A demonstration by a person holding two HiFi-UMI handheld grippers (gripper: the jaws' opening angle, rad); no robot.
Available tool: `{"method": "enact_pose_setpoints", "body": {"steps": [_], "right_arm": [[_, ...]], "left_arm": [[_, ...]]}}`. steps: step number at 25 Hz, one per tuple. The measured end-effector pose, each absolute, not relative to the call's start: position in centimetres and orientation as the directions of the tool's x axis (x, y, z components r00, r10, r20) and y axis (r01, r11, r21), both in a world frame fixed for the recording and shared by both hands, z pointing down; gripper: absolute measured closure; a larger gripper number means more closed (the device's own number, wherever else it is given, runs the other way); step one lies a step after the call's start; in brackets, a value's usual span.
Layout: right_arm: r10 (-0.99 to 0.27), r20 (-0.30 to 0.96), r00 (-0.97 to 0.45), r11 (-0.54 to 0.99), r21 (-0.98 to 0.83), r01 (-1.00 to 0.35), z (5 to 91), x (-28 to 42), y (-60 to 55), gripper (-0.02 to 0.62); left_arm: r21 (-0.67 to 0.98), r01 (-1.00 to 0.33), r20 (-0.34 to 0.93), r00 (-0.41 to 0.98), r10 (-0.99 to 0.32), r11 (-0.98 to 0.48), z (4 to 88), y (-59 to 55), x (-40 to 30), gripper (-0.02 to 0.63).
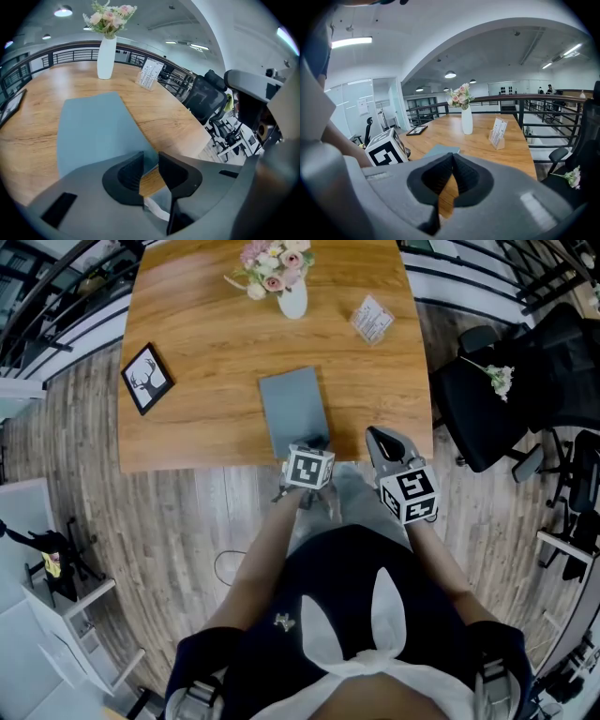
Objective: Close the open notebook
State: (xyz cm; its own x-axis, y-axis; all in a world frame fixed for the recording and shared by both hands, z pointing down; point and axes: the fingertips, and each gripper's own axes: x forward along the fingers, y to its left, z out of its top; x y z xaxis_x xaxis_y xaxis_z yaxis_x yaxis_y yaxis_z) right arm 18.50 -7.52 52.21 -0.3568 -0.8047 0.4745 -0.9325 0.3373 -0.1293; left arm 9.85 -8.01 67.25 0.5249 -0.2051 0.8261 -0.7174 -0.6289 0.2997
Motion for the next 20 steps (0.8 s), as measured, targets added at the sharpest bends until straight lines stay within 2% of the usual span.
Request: {"method": "enact_pose_setpoints", "body": {"steps": [4,11,20], "right_arm": [[-0.807,0.472,-0.354,0.337,-0.123,-0.933,51.9,18.6,-7.6,0.597],[-0.815,0.455,-0.358,0.343,-0.119,-0.932,51.5,18.5,-7.8,0.597],[-0.82,0.408,-0.401,0.387,-0.119,-0.914,49.2,16.9,-8.8,0.597]], "left_arm": [[0.372,-0.693,0.797,0.58,-0.171,-0.618,66.5,-7.6,10.8,0.477],[0.382,-0.655,0.758,0.625,-0.185,-0.652,64.1,-7.6,11.5,0.457],[0.341,-0.69,0.666,0.657,-0.354,-0.638,57.5,-10.6,10.5,0.457]]}}
